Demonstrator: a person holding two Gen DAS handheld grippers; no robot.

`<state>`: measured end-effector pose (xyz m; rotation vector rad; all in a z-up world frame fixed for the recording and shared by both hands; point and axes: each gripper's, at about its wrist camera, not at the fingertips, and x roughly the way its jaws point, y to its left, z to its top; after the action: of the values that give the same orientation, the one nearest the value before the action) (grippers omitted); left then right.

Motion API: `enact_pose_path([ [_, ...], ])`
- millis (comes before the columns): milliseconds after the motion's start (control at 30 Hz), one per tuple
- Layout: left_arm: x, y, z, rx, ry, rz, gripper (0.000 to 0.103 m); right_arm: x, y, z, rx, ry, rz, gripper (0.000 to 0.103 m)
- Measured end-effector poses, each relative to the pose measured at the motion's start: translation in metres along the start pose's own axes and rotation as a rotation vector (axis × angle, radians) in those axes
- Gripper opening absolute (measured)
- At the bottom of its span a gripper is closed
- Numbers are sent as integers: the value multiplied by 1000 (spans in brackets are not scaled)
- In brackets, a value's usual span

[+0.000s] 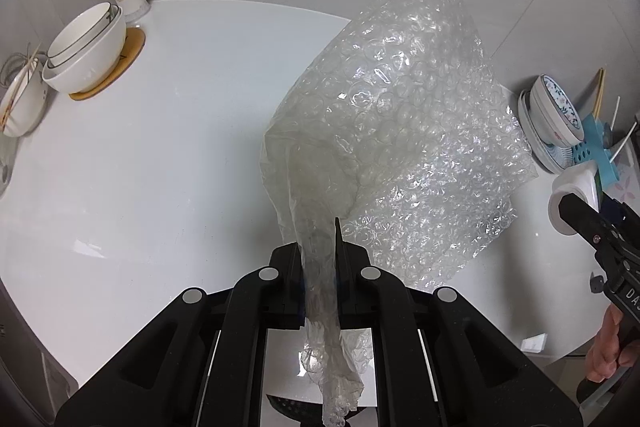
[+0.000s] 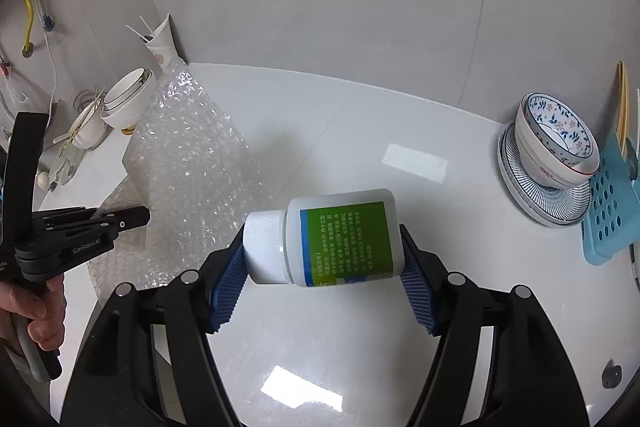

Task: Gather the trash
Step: 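Lift the bubble wrap and pill bottle and carry them down over the wastebasket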

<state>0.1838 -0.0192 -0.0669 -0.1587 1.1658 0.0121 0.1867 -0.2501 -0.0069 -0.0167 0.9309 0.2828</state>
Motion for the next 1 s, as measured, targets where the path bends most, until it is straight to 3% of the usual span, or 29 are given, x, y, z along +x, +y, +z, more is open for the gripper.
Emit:
enact_pose_path([
  [1000, -25, 37, -39, 35, -47, -72, 8, -60, 30, -75, 25, -27, -33, 66],
])
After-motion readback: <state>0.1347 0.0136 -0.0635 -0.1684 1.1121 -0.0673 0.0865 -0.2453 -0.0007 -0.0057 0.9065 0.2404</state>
